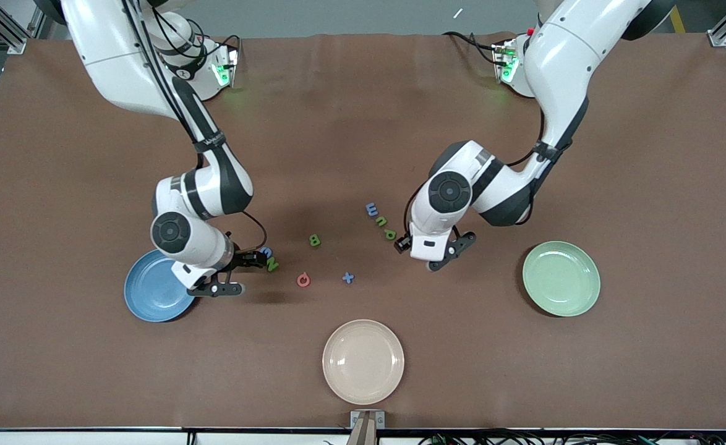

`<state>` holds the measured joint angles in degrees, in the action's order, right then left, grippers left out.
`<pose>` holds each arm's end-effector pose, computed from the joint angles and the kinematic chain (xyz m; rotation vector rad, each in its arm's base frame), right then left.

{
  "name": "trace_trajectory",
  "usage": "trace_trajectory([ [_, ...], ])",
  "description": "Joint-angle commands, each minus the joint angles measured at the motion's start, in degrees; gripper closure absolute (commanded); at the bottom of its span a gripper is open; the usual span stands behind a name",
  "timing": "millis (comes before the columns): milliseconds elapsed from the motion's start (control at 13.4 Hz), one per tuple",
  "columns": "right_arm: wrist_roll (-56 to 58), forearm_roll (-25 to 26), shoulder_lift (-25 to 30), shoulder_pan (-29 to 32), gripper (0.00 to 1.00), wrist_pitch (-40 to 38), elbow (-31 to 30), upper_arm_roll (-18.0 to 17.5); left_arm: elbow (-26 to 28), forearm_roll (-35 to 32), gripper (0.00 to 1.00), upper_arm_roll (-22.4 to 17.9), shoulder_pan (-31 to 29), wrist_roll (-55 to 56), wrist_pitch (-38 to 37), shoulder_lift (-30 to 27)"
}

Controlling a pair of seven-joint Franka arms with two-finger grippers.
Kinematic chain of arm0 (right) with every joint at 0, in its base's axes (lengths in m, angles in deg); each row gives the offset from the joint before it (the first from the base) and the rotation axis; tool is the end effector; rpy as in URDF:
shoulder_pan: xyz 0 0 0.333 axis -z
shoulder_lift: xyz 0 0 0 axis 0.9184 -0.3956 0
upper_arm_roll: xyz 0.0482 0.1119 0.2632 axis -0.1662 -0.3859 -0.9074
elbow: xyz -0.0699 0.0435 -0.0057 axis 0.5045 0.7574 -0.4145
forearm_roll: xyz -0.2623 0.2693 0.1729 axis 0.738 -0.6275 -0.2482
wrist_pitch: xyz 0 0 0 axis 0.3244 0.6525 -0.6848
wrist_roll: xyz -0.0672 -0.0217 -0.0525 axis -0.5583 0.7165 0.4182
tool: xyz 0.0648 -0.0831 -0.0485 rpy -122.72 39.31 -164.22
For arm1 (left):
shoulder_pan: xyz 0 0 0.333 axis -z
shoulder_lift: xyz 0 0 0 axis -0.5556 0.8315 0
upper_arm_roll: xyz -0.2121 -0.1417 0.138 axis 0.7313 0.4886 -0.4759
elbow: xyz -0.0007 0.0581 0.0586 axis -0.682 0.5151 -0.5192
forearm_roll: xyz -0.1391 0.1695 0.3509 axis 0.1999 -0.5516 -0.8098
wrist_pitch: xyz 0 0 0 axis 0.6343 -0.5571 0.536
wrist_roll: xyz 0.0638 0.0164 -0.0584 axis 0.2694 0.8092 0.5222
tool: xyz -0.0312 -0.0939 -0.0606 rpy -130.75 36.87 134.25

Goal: Sort uppercase to blue plate, lowercase to green plate
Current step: 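Reach the blue G with the right gripper while the left gripper reaches the a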

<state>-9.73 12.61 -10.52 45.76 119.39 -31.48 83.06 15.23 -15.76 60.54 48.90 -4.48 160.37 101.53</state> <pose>0.6221 0.2114 0.1645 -3.0918 -0.0262 0.0801 0.5635 -0.4117 0.2159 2.9346 1.0139 -0.1495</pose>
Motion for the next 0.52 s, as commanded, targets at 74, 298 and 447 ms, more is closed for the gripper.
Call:
trace_trajectory([
  [74, -0.3, -3.5, 1.2, -2.4, 0.0, 4.5, -4.9, 0.2, -1.5, -3.4, 0.31, -0.4, 3.2, 9.3, 1.7, 3.3],
  [298, -0.5, -3.9, 1.2, -3.7, 0.0, 4.6, -5.9, 0.2, -1.4, -5.5, 0.32, -0.4, 4.5, 13.8, 4.2, 5.2],
  [447, -0.4, -3.9, 1.2, -3.8, 0.02, 5.6, -7.3, 0.2, -1.6, -5.8, 0.35, -0.4, 5.8, 14.9, 4.9, 6.5],
])
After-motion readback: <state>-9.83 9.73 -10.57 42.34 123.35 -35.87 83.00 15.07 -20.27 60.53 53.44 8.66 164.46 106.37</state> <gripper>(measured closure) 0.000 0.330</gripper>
